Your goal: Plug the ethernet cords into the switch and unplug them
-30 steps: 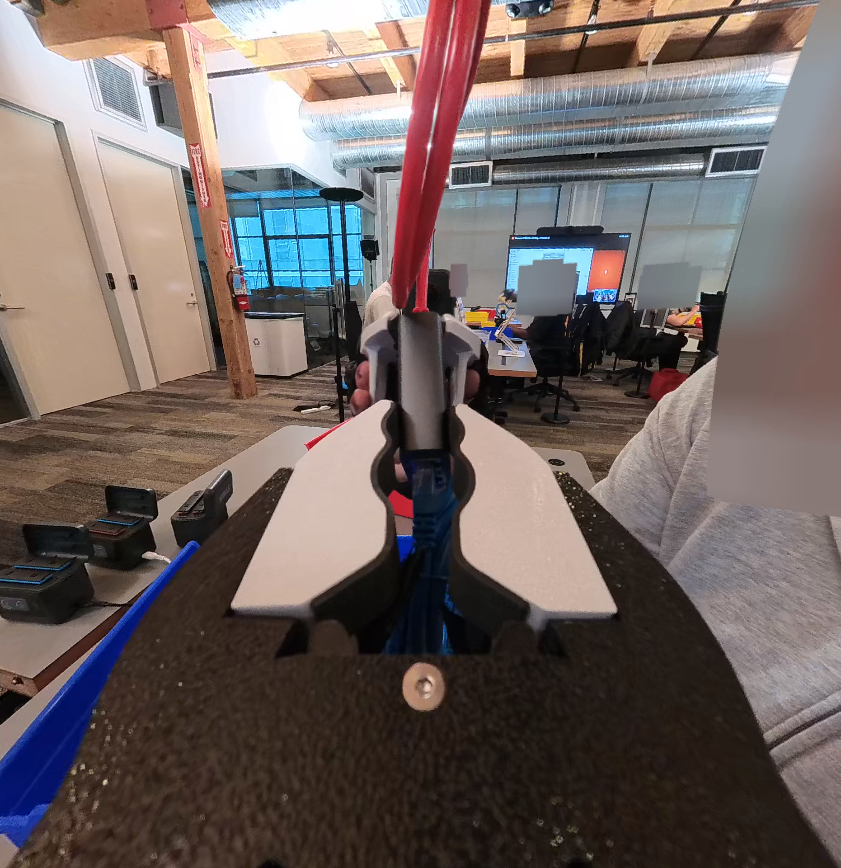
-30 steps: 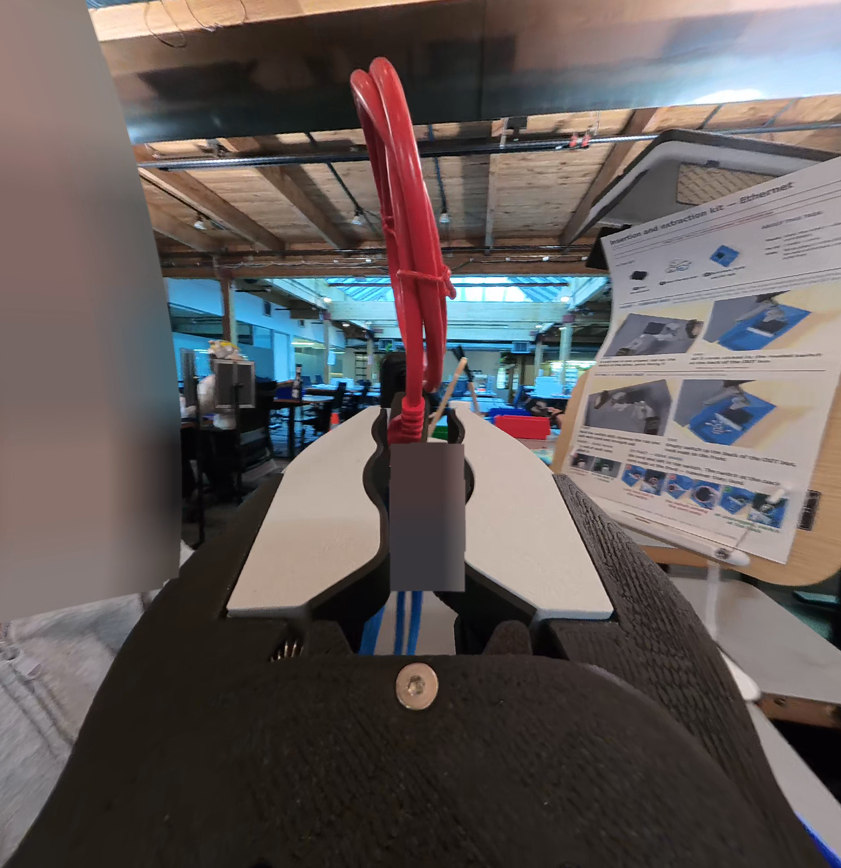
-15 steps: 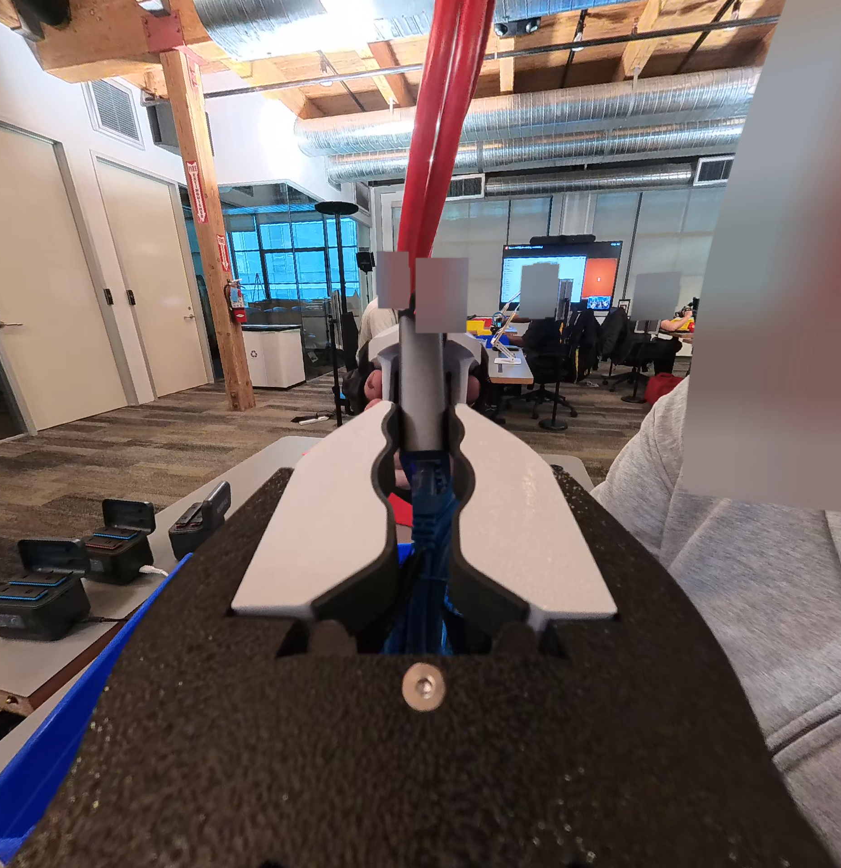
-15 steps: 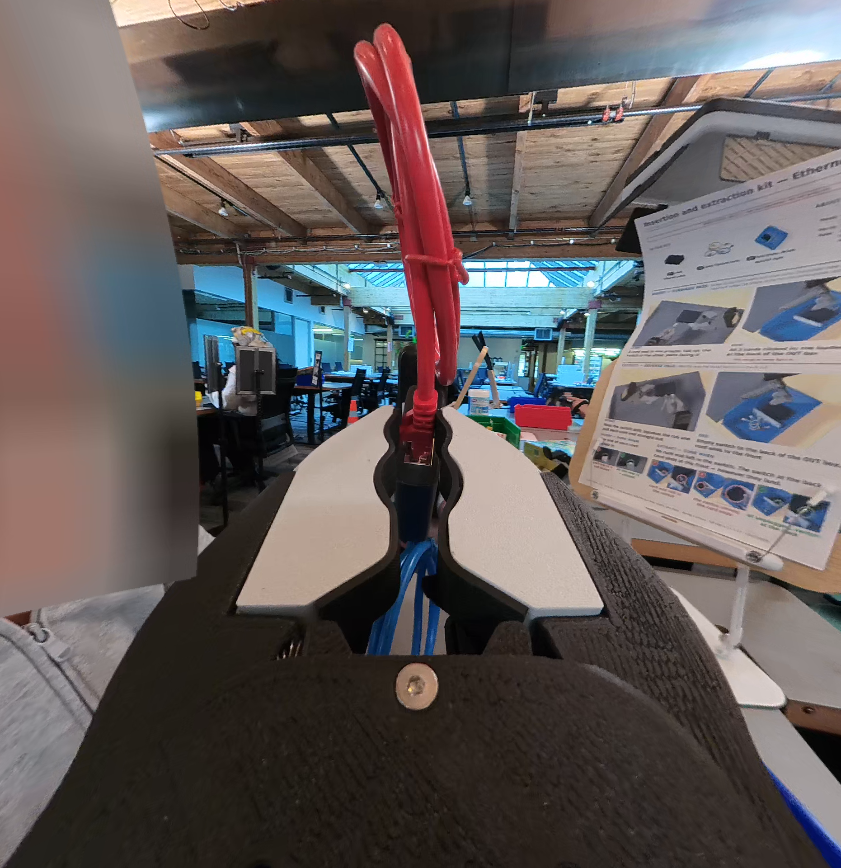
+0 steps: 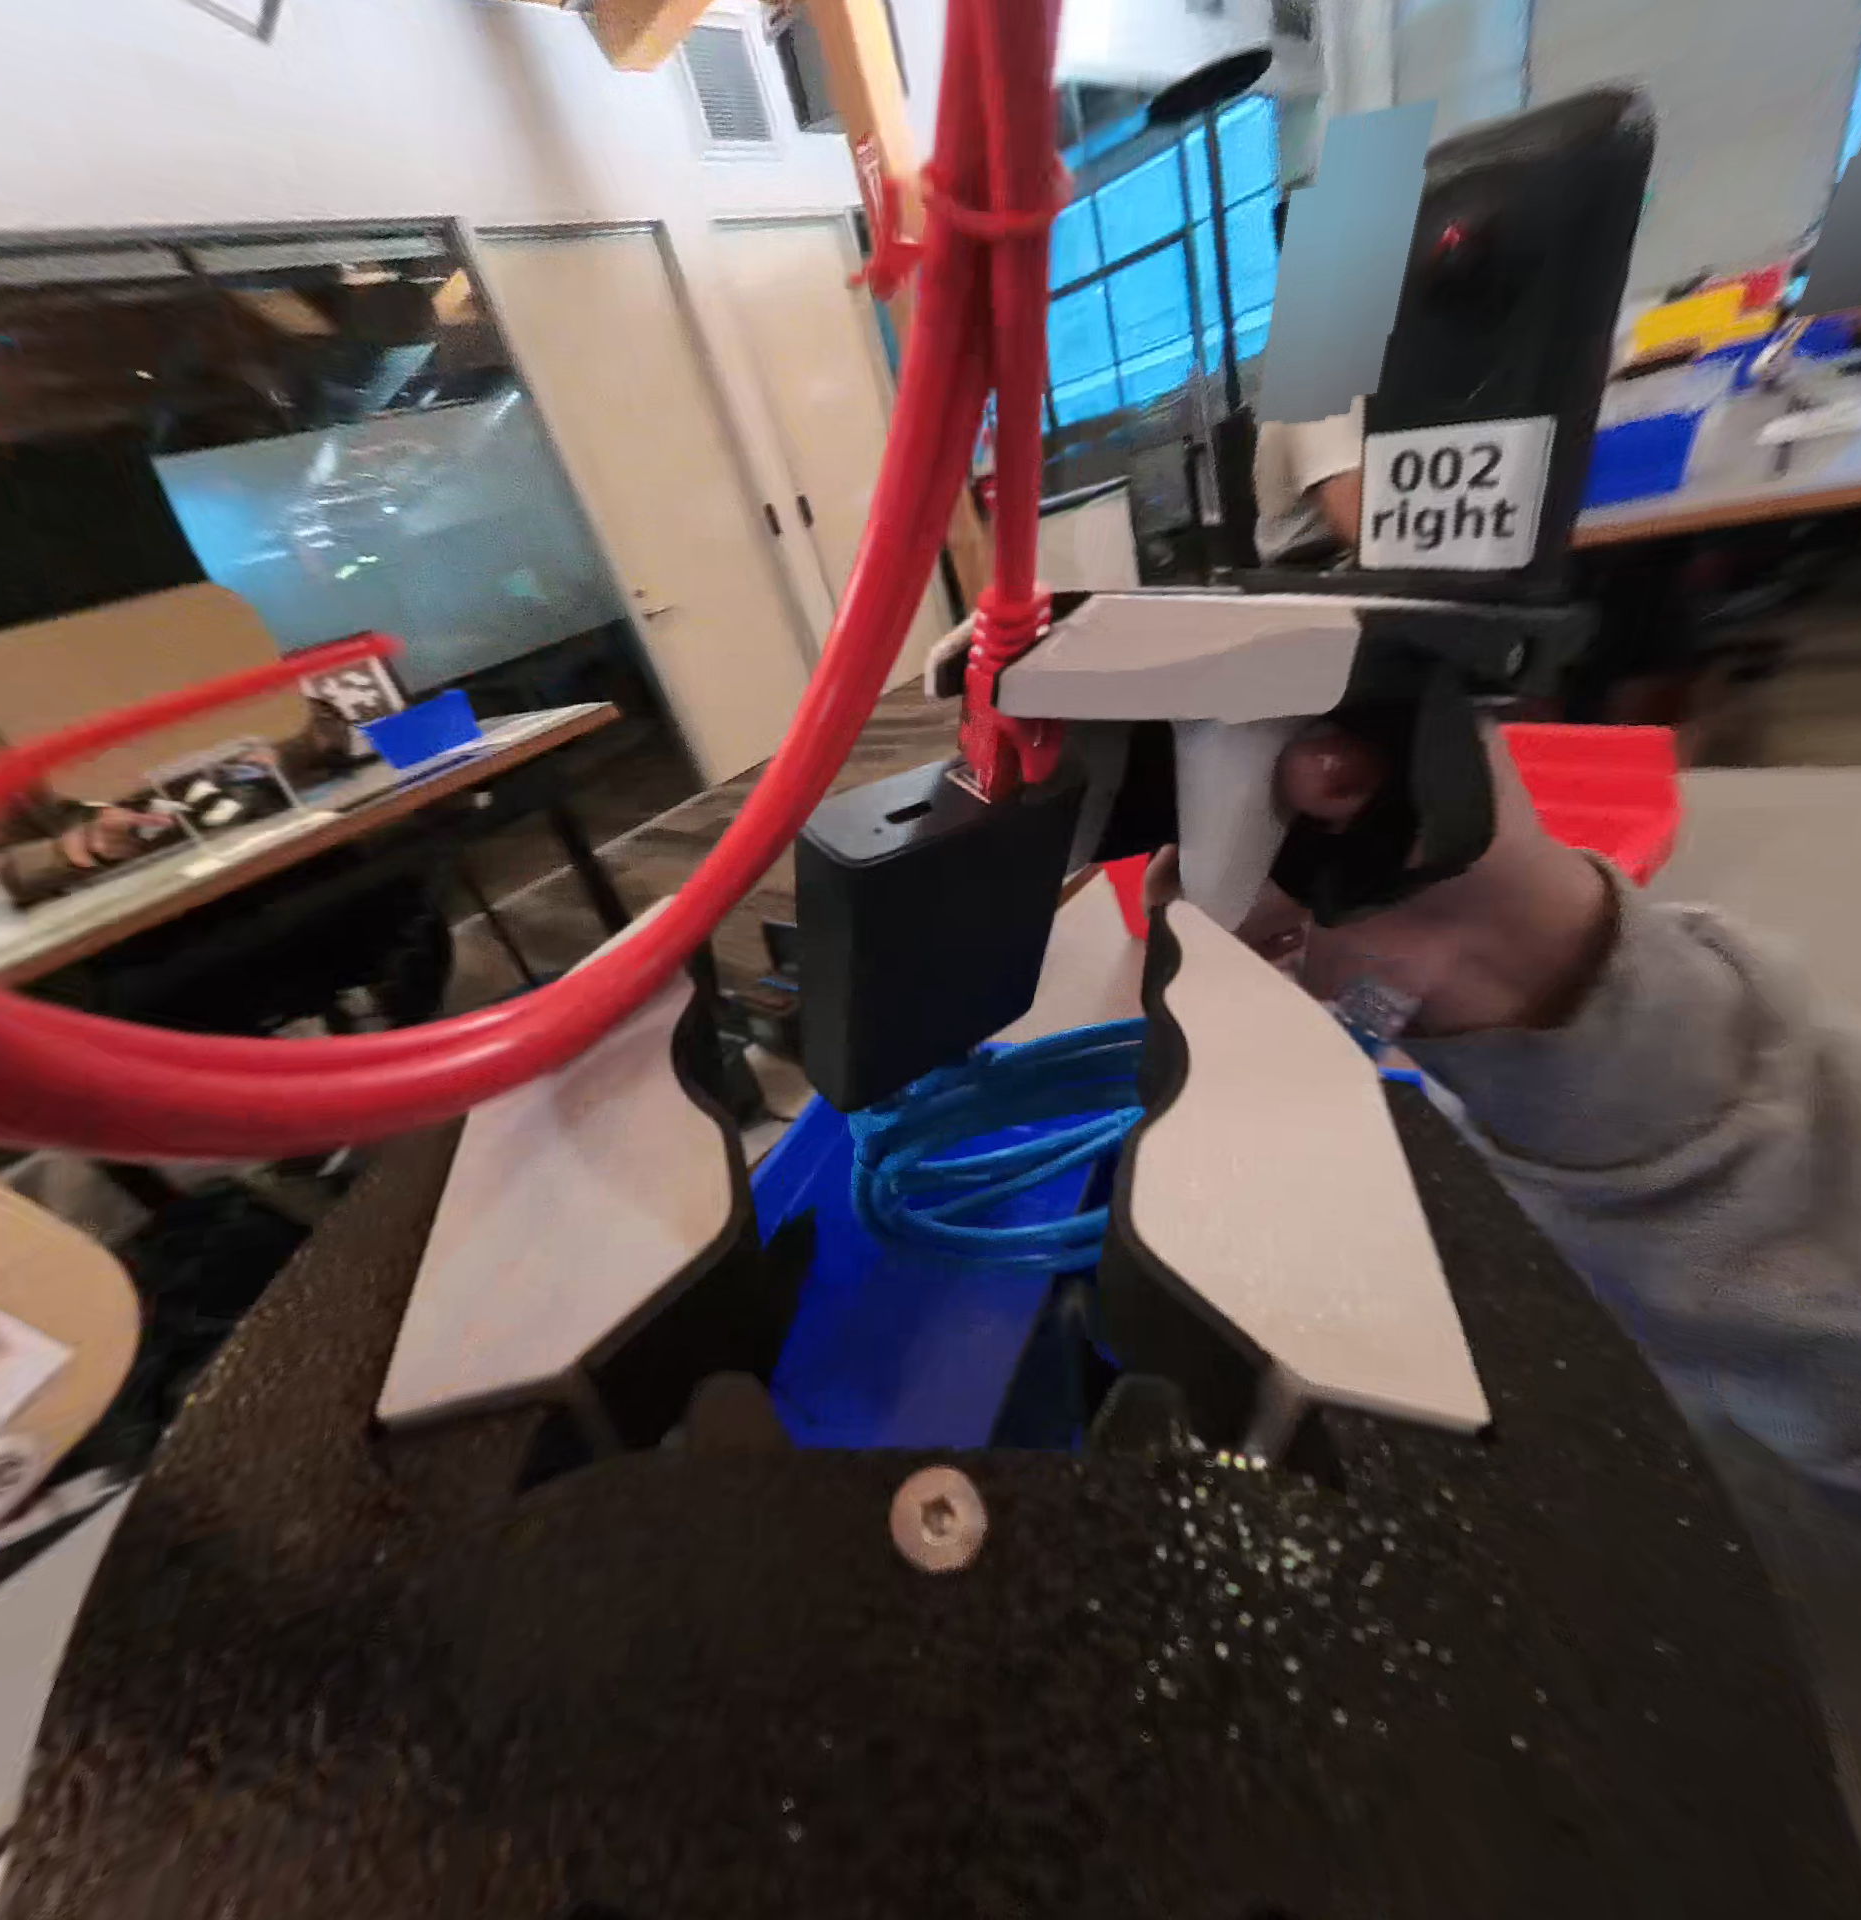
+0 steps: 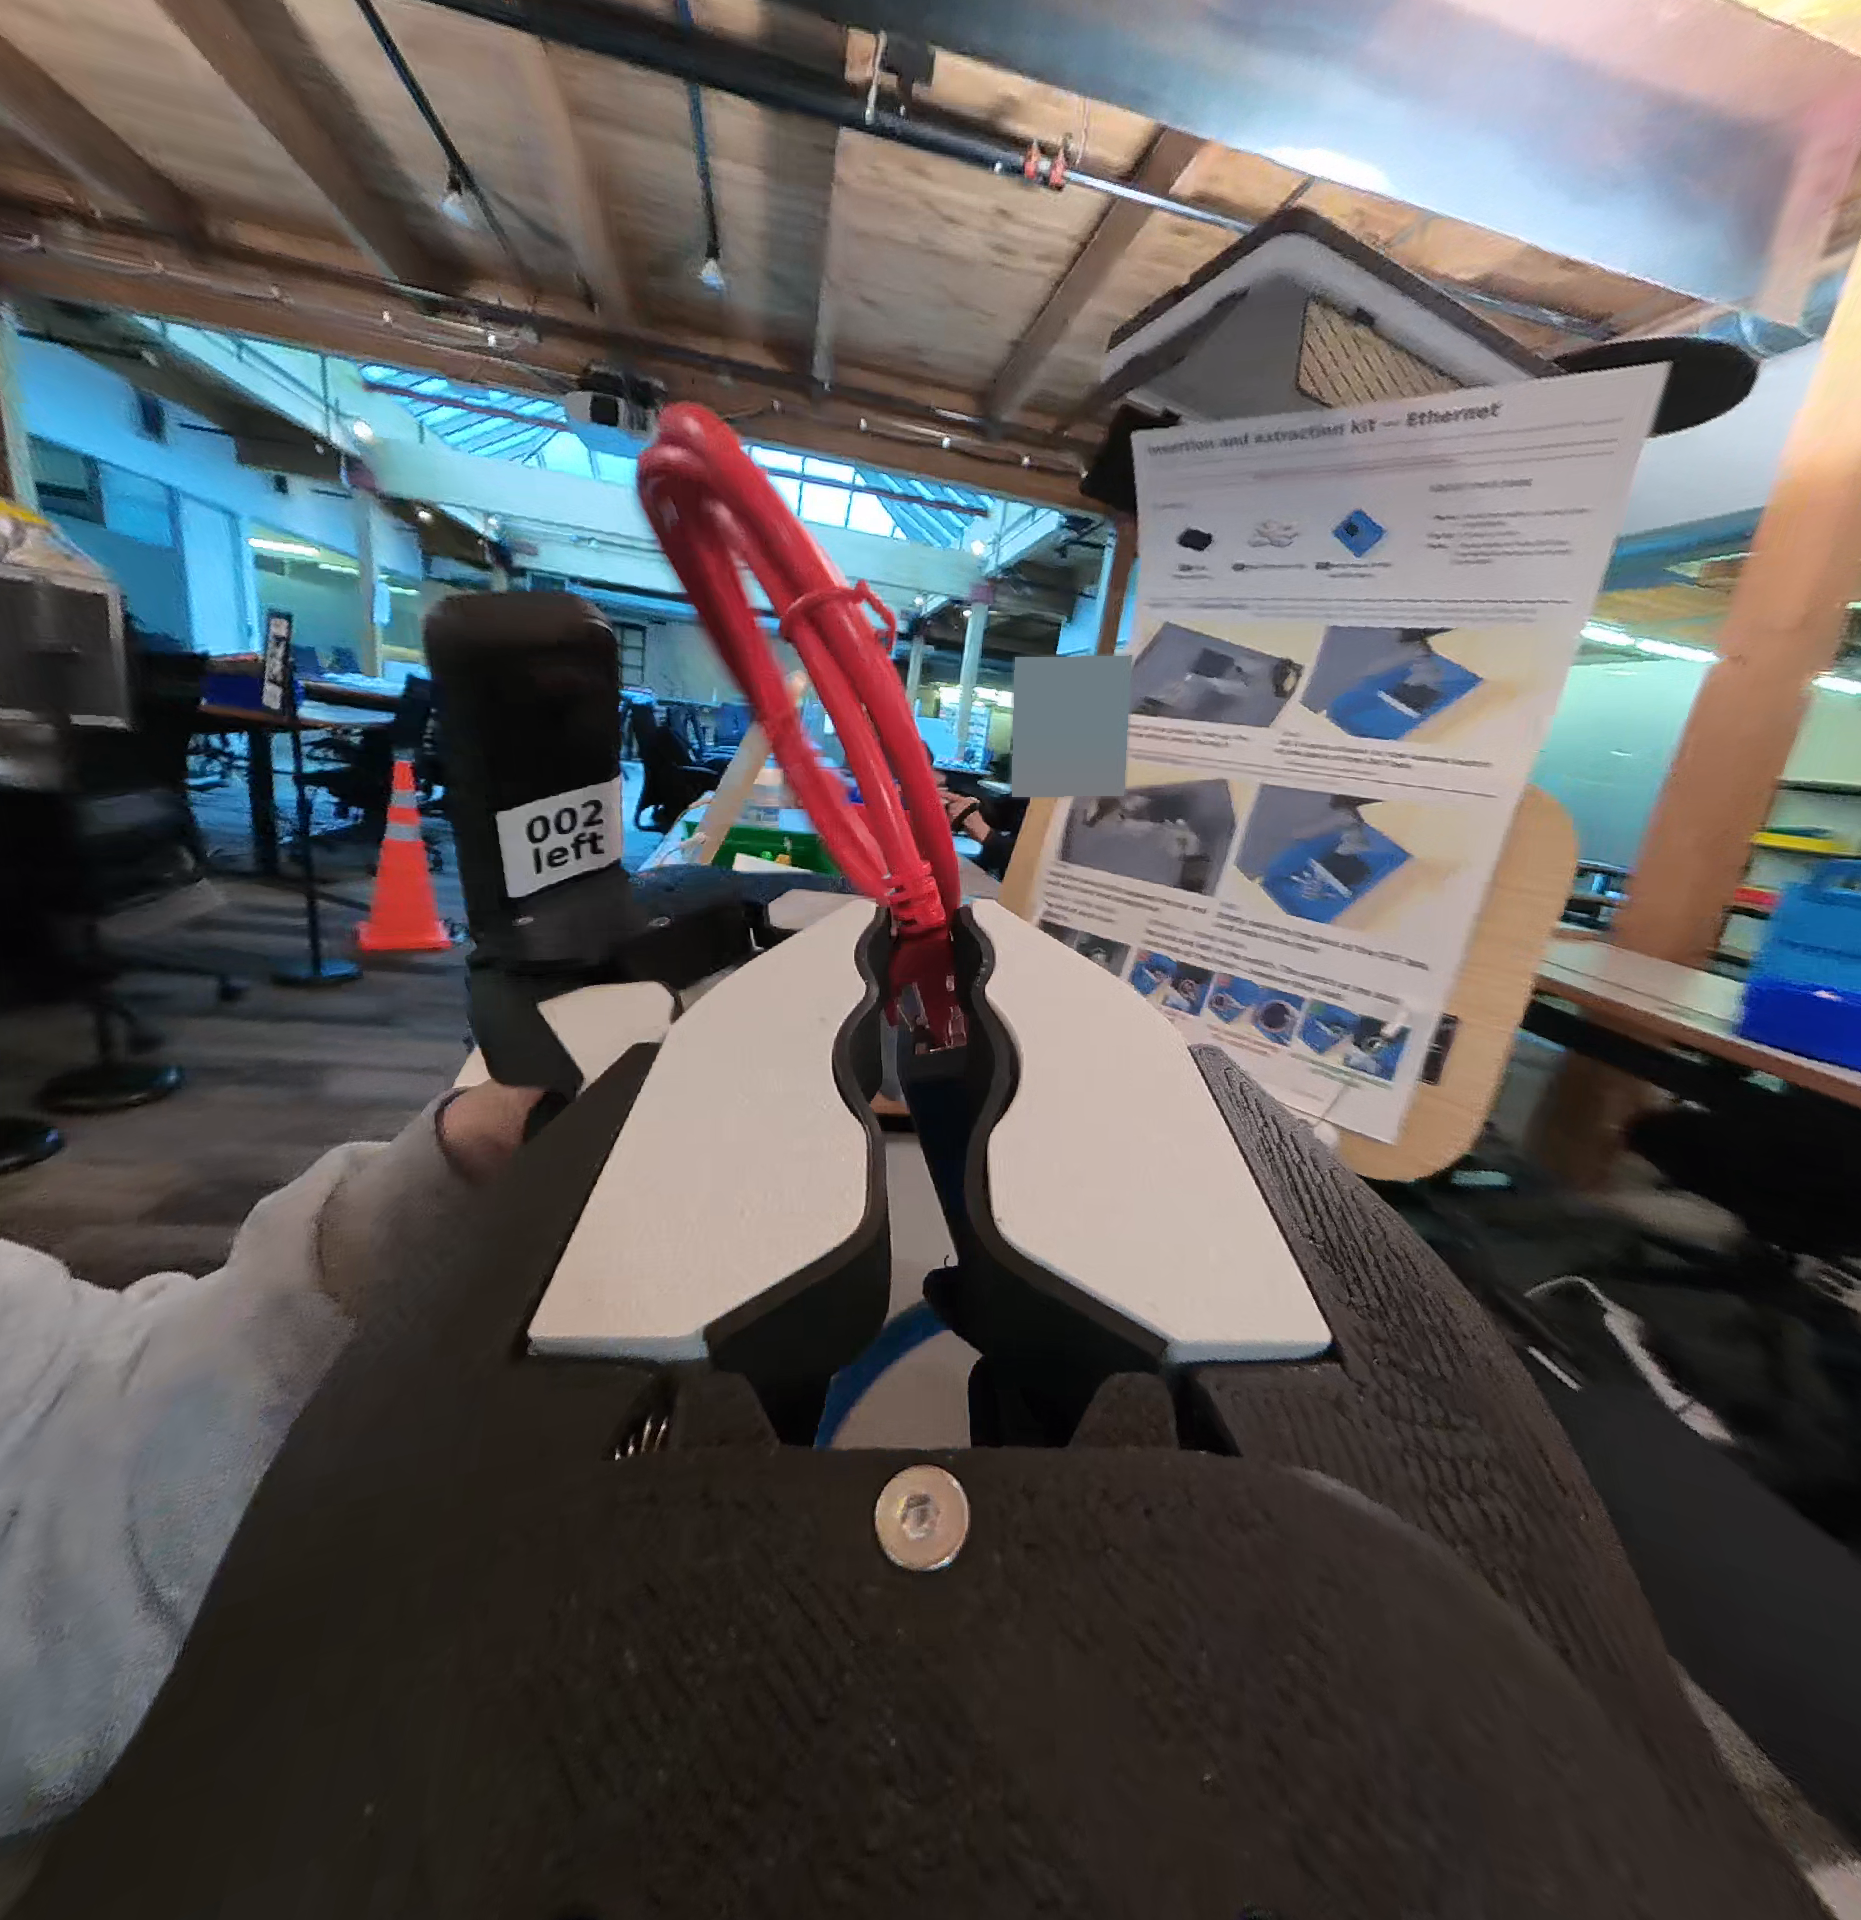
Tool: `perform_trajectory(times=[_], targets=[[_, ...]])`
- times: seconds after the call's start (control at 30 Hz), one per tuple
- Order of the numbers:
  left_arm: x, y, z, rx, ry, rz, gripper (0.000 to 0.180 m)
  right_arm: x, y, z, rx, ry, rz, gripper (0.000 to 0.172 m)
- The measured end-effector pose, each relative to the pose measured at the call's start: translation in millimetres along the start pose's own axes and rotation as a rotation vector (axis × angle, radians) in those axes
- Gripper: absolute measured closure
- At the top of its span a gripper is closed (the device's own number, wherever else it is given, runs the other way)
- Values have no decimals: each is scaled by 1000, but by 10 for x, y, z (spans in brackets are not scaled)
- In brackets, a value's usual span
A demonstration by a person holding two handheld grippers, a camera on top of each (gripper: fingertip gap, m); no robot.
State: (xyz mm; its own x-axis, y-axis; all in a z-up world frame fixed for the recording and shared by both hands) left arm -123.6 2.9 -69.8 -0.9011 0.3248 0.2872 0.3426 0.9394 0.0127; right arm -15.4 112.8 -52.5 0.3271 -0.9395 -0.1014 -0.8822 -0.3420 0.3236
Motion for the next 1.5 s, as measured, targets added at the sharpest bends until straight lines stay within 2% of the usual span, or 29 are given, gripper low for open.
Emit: perform_trajectory(times=[0.13, 0.23, 0.3, 0.37, 0.47, 0.57, 0.8, 0.97, 1.03, 1.13, 1.3, 1.4, 1.5], targets=[[-34, 43, 19, -5, 4, 47, 116, 5, 32, 11, -40, 65, -82, 162], [-30, -1, 12, -105, -15, 125, 140, -13, 13, 8, -84, 143, -169, 162], [-39, -45, -3, -156, -8, 180, 148, -23, 1, -2, -106, 167, -205, 162], [-45, -73, -10, -156, -23, 230, 92, -19, -3, -9, -108, 161, -216, 162], [-37, -86, -9, -147, -37, 263, 125, -1, 0, -14, -110, 150, -210, 163], [-47, -63, -14, -136, 2, 217, 159, -15, -4, -21, -124, 152, -191, 160], [-63, -25, -15, -121, 44, 157, 159, -65, -70, -55, -182, 130, -125, 157], [46, -193, -47, -151, 50, 1, 159, -212, -223, -123, -253, 139, 14, 155], [76, -376, -89, -151, 87, -143, 159, -263, -281, -136, -246, 140, 75, 155], [49, -724, -69, -90, 182, -440, 159, -260, -322, -184, -245, 163, 104, 157], [-243, -1286, 439, 222, 538, -764, 160, -52, -153, -131, -196, 171, 101, 160], [-509, -1584, 794, 392, 731, -791, 160, 251, 115, 97, -78, 223, 46, 160], [-775, -1856, 1030, 493, 827, -803, 160, 676, 338, 392, 94, 237, -61, 158]])
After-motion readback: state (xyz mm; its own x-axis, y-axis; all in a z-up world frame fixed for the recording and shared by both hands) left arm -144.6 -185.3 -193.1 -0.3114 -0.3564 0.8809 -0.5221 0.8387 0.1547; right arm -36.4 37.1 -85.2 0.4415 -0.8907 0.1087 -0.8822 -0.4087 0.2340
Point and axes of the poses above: each gripper's, where its closed fingertips meet, y out along the fingers, z out of its underside, x = y × z across the jaws, the point moved 9 cm from there along -y, back along the fingers, and after that the axes turned 7 degrees about z, right-handed, at the moved point
